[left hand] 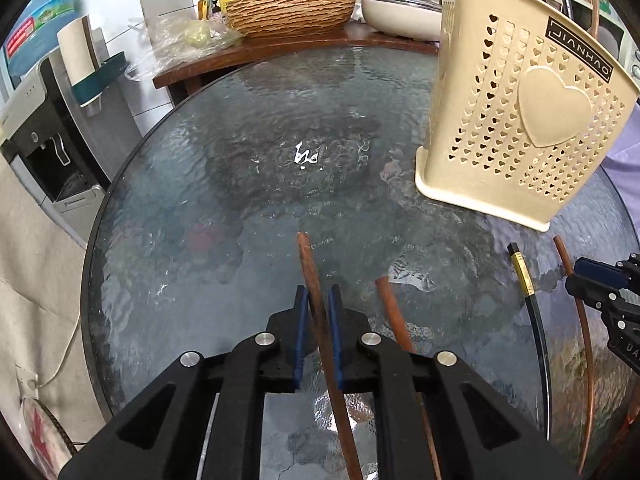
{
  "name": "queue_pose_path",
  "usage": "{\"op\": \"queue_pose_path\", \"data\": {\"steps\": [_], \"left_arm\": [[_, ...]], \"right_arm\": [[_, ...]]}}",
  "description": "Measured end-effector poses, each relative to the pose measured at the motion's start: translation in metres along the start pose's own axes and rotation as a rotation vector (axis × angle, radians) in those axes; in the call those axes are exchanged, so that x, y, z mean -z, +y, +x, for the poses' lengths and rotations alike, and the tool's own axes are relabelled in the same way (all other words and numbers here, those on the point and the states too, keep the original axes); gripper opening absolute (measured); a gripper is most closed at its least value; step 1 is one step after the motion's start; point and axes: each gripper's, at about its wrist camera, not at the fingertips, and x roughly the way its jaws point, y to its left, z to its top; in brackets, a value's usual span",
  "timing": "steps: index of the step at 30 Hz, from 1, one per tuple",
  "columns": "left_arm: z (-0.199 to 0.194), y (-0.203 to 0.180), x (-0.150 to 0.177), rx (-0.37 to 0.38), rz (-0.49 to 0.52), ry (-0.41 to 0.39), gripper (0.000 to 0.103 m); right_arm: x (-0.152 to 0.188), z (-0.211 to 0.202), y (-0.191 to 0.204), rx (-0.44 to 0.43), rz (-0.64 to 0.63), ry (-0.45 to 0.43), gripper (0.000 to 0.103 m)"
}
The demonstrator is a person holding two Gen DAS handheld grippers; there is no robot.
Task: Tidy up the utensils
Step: 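Close the right tool on a wooden chopstick while the left tool grasps another, then lift both wooden chopsticks and carry them toward the beige holder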
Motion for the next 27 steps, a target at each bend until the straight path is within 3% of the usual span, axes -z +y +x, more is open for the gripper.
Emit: {"op": "queue_pose_path", "data": {"steps": [12, 17, 27], "left_arm": [[0.003, -0.001, 0.000, 0.000, -0.036, -0.015, 0.008], [-0.001, -0.001, 0.001, 0.028, -0.054, -0.034, 0.007], [-0.045, -0.008, 0.000, 0.091, -0.043, -0.142, 0.007]], "right_arm": [[-0.003, 0.003, -0.001, 0.010, 0.033, -0.024, 0.008], [0.001, 0.000, -0.009, -0.033, 0.070, -0.046, 0.008], [0.003, -0.047, -0.015, -0.093, 0.059, -0.199, 0.008]]}}
